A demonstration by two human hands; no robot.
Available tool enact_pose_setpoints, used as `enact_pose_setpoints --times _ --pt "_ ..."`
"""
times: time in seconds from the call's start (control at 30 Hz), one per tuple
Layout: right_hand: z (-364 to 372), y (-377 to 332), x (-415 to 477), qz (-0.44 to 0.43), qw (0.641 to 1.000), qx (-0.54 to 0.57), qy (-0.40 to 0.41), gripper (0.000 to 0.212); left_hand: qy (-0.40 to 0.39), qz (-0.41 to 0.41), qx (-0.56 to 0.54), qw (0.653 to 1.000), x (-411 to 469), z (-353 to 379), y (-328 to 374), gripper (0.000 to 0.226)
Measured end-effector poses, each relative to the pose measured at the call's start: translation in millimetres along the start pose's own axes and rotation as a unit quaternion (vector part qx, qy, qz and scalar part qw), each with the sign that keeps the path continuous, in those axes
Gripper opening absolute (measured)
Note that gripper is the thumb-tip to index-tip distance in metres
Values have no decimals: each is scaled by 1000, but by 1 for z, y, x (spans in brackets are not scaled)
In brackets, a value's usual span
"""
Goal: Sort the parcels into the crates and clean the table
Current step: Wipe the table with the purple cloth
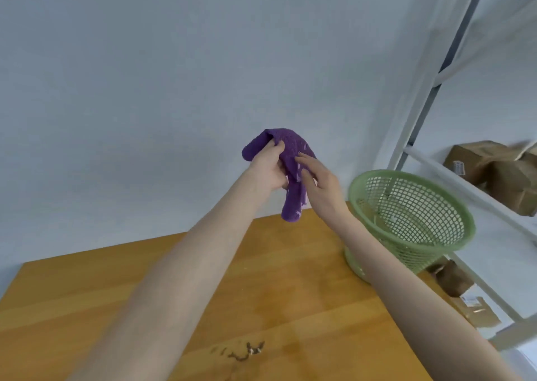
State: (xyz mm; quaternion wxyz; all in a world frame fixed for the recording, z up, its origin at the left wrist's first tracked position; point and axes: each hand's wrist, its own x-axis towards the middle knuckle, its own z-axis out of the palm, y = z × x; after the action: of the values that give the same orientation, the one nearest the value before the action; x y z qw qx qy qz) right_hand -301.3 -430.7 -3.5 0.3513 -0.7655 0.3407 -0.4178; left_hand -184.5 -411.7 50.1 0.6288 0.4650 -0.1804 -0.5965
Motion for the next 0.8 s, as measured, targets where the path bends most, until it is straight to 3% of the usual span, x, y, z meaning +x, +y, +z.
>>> enact_pose_setpoints --times 0.17,0.3,0.47,0.6,0.67,0.73,0.8 --pt "-97 39 18 85 990 19 113 27 -52 -30 -41 997 39 107 -33 19" --pt "-153 76 18 115 979 15 169 9 -70 -46 -30 996 58 156 -67 33" --pt "-189 112 15 155 968 82 181 2 -47 -73 -10 996 77 180 -98 32" --pt "-207 131 11 192 949 154 199 11 -28 -64 -4 998 89 183 -107 32" --pt "-213 143 14 200 960 48 190 15 -22 -58 -3 998 94 180 -106 32" --pt "-217 151 16 223 964 -123 81 23 -19 -49 19 998 96 174 -103 32" --pt "-218 158 20 239 944 -227 -11 27 -16 -35 56 998 98 169 -100 32"
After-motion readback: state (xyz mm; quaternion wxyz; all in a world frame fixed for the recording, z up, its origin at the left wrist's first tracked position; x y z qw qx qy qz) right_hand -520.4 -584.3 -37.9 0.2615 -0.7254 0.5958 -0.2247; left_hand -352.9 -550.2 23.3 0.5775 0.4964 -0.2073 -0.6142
